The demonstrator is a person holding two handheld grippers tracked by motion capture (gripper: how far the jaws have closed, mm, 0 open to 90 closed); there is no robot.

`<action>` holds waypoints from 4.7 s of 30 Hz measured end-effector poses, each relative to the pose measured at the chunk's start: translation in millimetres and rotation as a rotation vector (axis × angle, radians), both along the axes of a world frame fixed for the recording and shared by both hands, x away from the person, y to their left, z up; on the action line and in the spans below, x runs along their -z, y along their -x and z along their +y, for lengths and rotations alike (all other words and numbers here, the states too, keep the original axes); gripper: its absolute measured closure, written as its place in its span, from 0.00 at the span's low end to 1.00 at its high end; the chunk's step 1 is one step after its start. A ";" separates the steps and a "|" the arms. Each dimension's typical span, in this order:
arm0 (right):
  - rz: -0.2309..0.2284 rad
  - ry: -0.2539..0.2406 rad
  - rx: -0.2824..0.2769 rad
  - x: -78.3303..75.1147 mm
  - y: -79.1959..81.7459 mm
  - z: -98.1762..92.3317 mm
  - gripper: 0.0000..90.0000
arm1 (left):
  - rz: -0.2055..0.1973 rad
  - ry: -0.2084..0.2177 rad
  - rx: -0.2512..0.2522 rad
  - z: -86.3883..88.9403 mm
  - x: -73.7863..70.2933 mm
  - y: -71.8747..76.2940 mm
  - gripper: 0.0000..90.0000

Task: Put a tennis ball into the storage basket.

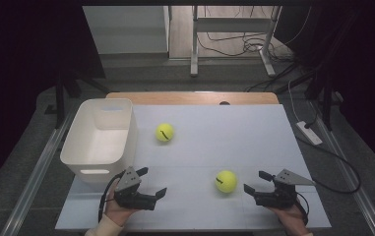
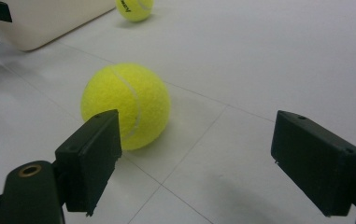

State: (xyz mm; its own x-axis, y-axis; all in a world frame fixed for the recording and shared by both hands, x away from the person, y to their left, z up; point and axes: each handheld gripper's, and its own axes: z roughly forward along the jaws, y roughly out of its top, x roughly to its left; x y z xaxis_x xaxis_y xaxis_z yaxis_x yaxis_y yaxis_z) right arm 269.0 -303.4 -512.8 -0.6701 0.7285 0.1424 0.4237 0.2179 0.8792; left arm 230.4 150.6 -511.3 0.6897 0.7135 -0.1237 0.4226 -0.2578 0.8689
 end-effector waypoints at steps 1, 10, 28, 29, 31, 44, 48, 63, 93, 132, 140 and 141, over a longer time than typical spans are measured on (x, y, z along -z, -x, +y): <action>-0.001 0.001 -0.002 0.2 -0.3 0.0 0.18 | 0.004 -0.005 -0.002 -1.3 -0.7 -0.3 0.04; 0.002 0.010 -0.006 0.5 -1.2 0.8 0.18 | 0.034 -0.019 -0.004 -9.9 -8.3 -8.0 0.04; 0.003 -0.001 -0.005 1.2 -0.8 0.3 0.18 | 0.074 -0.052 0.006 -29.1 -26.3 -35.4 0.04; 0.003 -0.002 -0.007 1.0 -0.6 0.3 0.18 | 0.074 -0.055 0.003 -29.8 -27.2 -36.4 0.04; 0.002 -0.004 -0.006 1.0 -0.8 0.3 0.18 | 0.080 -0.061 -0.004 -31.9 -30.2 -40.3 0.04; 0.005 -0.006 -0.010 1.5 -2.3 1.9 0.18 | 0.095 -0.079 -0.033 -38.3 -41.2 -62.1 0.03; 0.004 -0.003 -0.009 1.3 -2.3 1.4 0.18 | 0.103 -0.081 -0.037 -40.7 -43.3 -67.1 0.03; -0.001 -0.002 -0.010 1.5 -1.9 2.5 0.18 | 0.121 -0.119 -0.059 -48.6 -48.8 -85.0 0.02; 0.002 0.001 -0.014 2.6 -1.6 3.1 0.18 | 0.162 -0.144 -0.142 -48.5 -49.8 -127.8 0.01; 0.008 0.003 -0.015 3.7 -2.6 2.3 0.18 | 0.272 -0.180 -0.267 -44.2 -35.0 -188.7 0.01; 0.008 0.002 -0.015 3.7 -2.7 2.1 0.18 | 0.300 -0.179 -0.286 -41.2 -30.1 -198.9 0.01; 0.007 0.003 -0.014 3.7 -2.7 2.1 0.18 | 0.304 -0.176 -0.287 -41.5 -28.9 -200.2 0.01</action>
